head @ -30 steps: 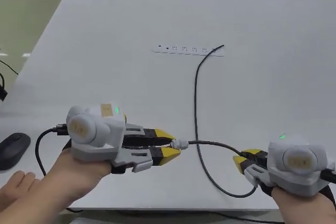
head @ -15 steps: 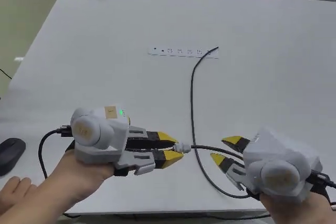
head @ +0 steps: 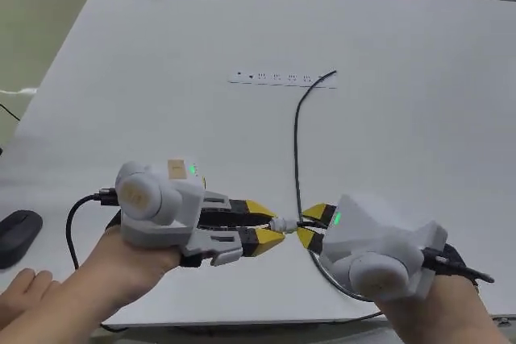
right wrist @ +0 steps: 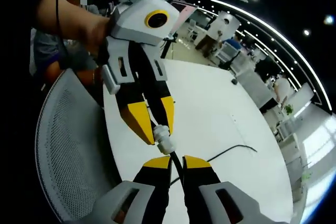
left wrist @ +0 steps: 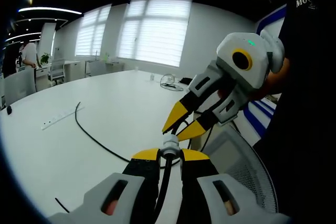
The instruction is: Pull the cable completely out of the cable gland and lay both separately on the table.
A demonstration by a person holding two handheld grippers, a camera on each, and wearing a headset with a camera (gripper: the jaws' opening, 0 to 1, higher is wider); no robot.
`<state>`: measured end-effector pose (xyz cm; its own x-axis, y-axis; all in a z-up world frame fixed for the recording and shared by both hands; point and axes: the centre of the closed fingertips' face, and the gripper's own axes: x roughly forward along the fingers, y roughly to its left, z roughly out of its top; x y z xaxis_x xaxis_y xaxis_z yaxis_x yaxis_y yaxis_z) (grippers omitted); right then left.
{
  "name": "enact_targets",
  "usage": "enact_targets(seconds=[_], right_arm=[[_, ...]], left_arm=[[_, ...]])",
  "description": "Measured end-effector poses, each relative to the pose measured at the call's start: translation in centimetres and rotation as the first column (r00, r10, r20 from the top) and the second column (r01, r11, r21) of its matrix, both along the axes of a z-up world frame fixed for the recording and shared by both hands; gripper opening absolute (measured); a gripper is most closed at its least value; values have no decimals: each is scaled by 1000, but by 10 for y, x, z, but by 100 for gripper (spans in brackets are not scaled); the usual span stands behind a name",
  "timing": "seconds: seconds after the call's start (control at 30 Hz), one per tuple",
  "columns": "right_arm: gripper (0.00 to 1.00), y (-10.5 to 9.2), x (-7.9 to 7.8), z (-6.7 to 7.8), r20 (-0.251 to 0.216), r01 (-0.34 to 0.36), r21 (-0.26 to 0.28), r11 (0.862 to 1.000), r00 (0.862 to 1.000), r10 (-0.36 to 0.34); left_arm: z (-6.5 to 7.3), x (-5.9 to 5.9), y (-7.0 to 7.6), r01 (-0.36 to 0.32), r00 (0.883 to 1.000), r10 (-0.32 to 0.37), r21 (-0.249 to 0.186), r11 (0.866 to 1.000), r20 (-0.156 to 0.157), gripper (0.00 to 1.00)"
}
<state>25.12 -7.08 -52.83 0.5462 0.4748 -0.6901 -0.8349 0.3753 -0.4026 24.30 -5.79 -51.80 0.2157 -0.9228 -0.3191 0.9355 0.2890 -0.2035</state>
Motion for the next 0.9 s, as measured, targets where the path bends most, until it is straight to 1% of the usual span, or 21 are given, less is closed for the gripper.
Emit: enact_targets(seconds=[0.1,0.17,0.2,0.23,0.3,0.37,0.4,0.43,0.53,0.7,0.8,0.9], right_arm=[[2,0,0,-2,12,-11,-9,1000,1000,11],[1,0,1,0,21,2,7,1000,1000,-2],[1,0,1,-1,18,1,5,1000,1000,-1],[0,0,1,-2,12,7,7,1000,1000,-7],[0,-2,2,-2,-3,31,32,999,1000,-31],[0,-3,2,-3,-5,33,29,999,999,-33],[0,-4,3,-3,-6,38,35,999,999,-37],[0,-4,3,-3,-19,46,47,998,999,-45],[0,-6,5,-4,-25,61,52,997,998,-60],[0,-17,8,-5,-52,114,79,990,993,-110],[0,-26,10,-8,-85,165,106,981,984,-156],[0,-33,12,-11,-103,194,119,974,978,-182]], left_arm=[[0,0,1,0,1000,0,3,1000,-1,15],[0,1,1,-3,1000,3,2,1000,1,15],[1,1,1,-6,1000,6,-4,1000,-2,15],[0,1,2,-5,1000,5,0,1000,0,15],[0,2,1,-5,1000,5,-2,1000,2,15],[1,2,1,-6,1000,6,-1,1000,2,15],[1,2,1,-6,1000,6,-3,1000,4,15],[1,2,1,-6,1000,6,-4,1000,3,15],[2,4,1,-7,1000,7,-2,1000,6,15],[3,5,3,-11,1000,11,-1,1000,9,15],[3,5,4,-12,1000,12,1,1000,11,15],[4,5,5,-13,1000,13,5,1000,13,15]])
